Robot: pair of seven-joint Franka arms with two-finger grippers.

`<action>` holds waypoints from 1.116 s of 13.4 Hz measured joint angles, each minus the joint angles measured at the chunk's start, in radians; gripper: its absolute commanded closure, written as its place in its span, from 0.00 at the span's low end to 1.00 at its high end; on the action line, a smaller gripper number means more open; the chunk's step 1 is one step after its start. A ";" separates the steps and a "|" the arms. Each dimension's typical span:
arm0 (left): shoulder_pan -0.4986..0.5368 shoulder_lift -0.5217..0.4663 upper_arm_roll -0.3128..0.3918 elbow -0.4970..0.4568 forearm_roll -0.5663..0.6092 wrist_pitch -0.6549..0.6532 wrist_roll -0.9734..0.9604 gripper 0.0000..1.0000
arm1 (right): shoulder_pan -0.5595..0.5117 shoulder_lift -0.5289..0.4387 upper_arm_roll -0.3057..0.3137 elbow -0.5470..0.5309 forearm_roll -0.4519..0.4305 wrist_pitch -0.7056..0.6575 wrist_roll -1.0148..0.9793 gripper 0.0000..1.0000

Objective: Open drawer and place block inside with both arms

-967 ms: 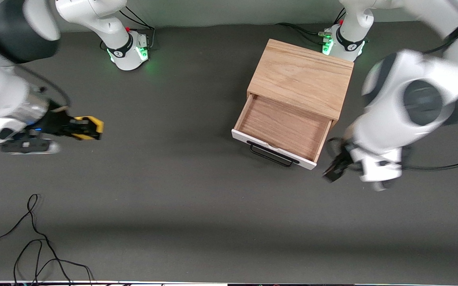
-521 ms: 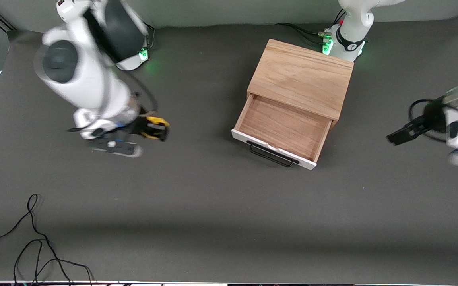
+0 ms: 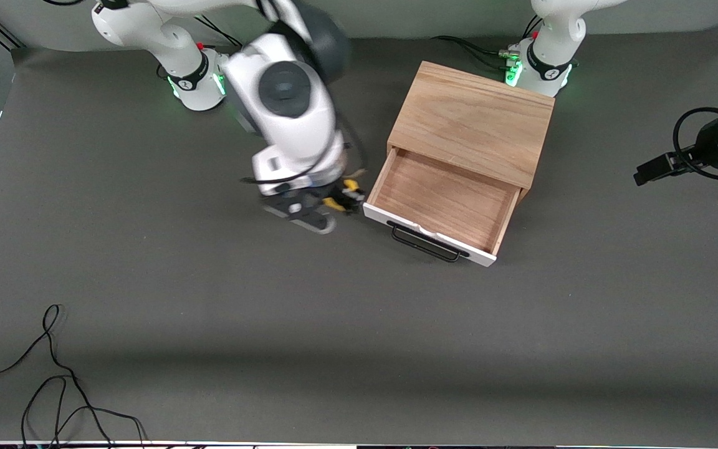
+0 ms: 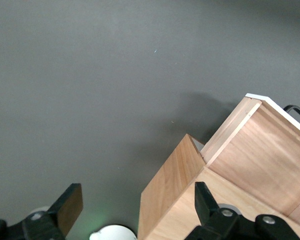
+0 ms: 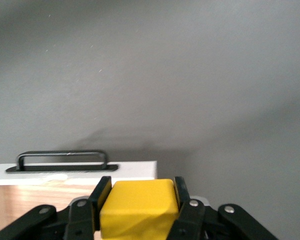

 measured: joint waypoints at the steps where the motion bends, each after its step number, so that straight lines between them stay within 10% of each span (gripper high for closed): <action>1: -0.011 -0.002 0.011 0.000 0.000 0.017 0.025 0.00 | 0.029 0.030 0.002 0.015 0.000 0.031 0.059 1.00; 6: -0.242 -0.003 0.177 0.002 0.000 0.093 0.077 0.00 | 0.067 0.134 0.094 0.032 0.000 0.141 0.188 1.00; 15: -0.253 -0.003 0.211 0.000 0.000 0.108 0.181 0.00 | 0.099 0.262 0.111 0.032 0.000 0.207 0.189 1.00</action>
